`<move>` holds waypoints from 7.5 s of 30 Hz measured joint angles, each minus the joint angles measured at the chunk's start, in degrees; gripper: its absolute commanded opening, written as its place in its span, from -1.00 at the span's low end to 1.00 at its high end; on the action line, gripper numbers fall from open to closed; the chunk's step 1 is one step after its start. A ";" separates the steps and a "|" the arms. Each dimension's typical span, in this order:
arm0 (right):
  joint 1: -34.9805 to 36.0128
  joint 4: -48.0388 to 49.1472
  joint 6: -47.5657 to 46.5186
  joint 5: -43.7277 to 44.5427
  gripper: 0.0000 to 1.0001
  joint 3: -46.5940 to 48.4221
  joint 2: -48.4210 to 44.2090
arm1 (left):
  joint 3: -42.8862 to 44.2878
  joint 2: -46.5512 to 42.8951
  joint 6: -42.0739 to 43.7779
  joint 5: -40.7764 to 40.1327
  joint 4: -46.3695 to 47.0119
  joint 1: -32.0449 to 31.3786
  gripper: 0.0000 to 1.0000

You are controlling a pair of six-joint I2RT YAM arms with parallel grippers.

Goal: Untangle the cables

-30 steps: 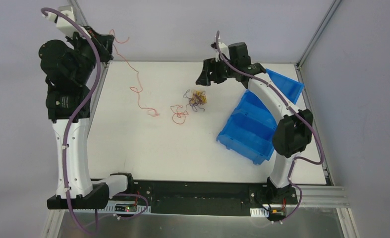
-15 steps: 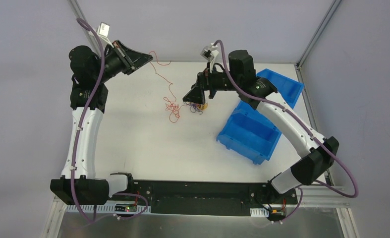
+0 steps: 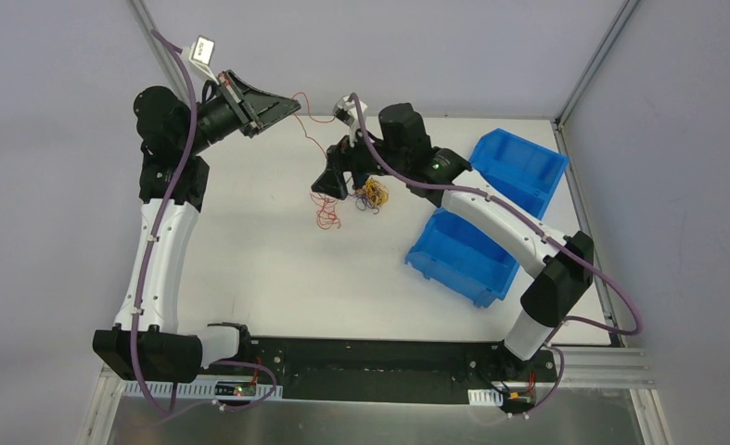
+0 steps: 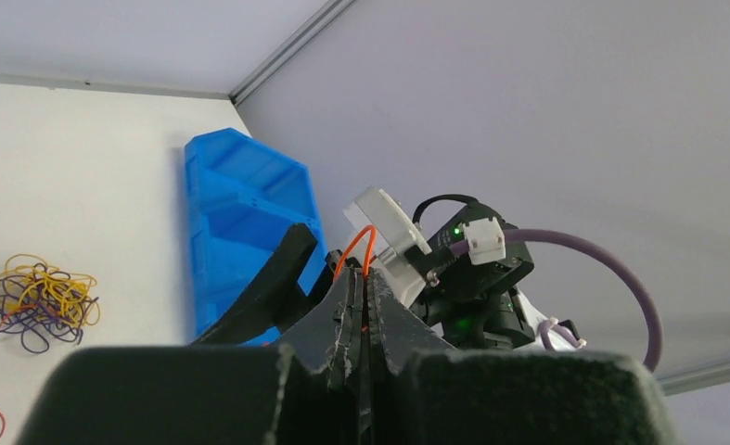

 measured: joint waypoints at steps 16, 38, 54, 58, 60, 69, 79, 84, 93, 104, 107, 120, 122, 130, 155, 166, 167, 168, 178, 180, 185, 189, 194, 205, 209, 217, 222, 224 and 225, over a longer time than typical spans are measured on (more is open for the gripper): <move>0.09 -1.05 -3.28 5.92 -1.00 -5.22 -14.16 | -3.76 1.38 11.93 -12.46 -20.59 1.75 -1.00; -34.93 1.84 9.49 -0.31 -1.00 -8.70 -21.66 | 4.81 13.11 29.97 -6.56 -26.34 -2.84 0.98; -58.66 1.31 4.44 -16.92 -1.00 0.24 -7.80 | 4.72 16.50 35.58 -2.60 -28.50 -1.49 0.98; -61.53 1.29 1.11 -18.60 -1.00 2.64 -4.57 | 4.44 16.72 36.57 -1.95 -28.52 -1.49 0.98; -62.49 1.31 -0.52 -19.17 -1.00 3.45 -2.99 | 4.31 16.90 36.74 -1.95 -28.52 -1.49 0.98; -64.85 -1.44 -7.48 -20.06 -1.00 6.10 5.14 | 1.70 17.07 37.90 -1.86 -28.65 -1.49 0.98; -65.13 -8.13 -20.55 -18.73 -1.00 3.74 6.80 | 1.49 17.16 38.25 -1.86 -29.11 -1.49 0.98; -65.31 -11.65 -25.44 -17.18 -0.42 1.53 6.82 | 1.49 17.16 38.27 -1.86 -29.31 -1.49 0.98; -65.75 -16.41 -24.35 -16.50 0.43 1.64 6.80 | 1.49 17.20 41.90 -2.97 -31.63 -1.49 0.98; -52.39 -23.39 -11.06 -15.21 0.42 1.86 3.34 | 1.49 27.50 48.65 -4.33 -34.62 -3.63 0.44; -43.91 -23.78 -8.09 -13.53 0.38 0.79 3.39 | 2.12 31.76 49.22 -4.26 -35.47 -5.29 0.10; -25.99 -20.46 -0.85 -4.28 0.14 4.33 20.55 | 17.11 51.84 49.18 -3.96 -35.28 -9.03 -0.02; -25.03 -20.22 -0.42 -3.48 0.13 5.66 23.61 | 19.15 54.60 48.50 -4.24 -35.15 -9.57 0.01; -22.67 -17.38 0.61 -1.11 0.14 13.53 32.94 | 24.22 61.59 46.60 -5.07 -34.18 -11.26 0.03; -19.71 -24.00 -7.58 9.38 -1.00 14.75 37.57 | 29.46 32.54 41.86 0.20 -33.00 -4.20 -1.00; -19.45 -24.46 -7.80 10.21 -1.00 12.70 36.28 | 41.97 28.02 41.07 0.70 -32.83 -1.66 -1.00; -19.39 -24.52 -7.82 10.40 -1.00 12.35 36.02 | 43.56 27.98 40.70 -0.33 -32.30 -1.20 -1.00; -19.26 -24.52 -7.82 10.60 -1.00 12.04 35.85 | 45.03 27.85 40.00 -1.27 -31.47 -0.33 -1.00; -17.90 -26.25 -8.52 9.53 0.13 9.92 34.05 | 50.93 24.83 34.51 -2.45 -23.87 3.54 -1.00; -18.03 -27.63 -8.52 7.48 0.42 9.92 33.14 | 48.87 23.45 34.49 -1.22 -23.21 3.39 -1.00; -19.10 -30.42 -8.90 2.80 0.74 10.71 26.67 | 41.77 21.14 34.51 2.56 -22.43 3.32 -1.00; -20.65 -29.92 -8.90 -2.25 0.96 13.94 17.07 | 33.90 20.41 34.71 4.90 -22.47 1.81 -1.00; -20.98 -23.02 -6.03 -8.94 0.96 15.54 3.34 | 25.68 20.41 35.69 8.85 -23.10 -4.31 -1.00; -14.80 -16.57 -0.39 -14.88 0.98 20.87 1.60 | 24.57 20.94 36.70 13.46 -23.10 -16.13 -1.00; -14.27 -16.70 0.22 -14.84 0.54 19.39 3.39 | 26.75 22.10 36.46 14.03 -22.97 -17.25 -1.00; -13.31 -15.80 0.63 -13.62 -1.00 16.31 3.43 | 28.79 23.17 34.38 14.51 -21.46 -17.25 -0.73; -14.03 -15.10 0.52 -11.72 -1.00 12.02 0.70 | 28.13 23.10 34.03 12.98 -21.07 -17.11 0.39; -15.98 -15.61 0.46 -11.26 -1.00 10.51 -1.07 | 27.58 23.10 33.86 11.50 -20.85 -16.72 0.74; -17.55 -16.13 0.44 -11.08 -1.00 9.97 -2.03 | 27.19 23.10 33.94 10.80 -20.65 -16.57 0.85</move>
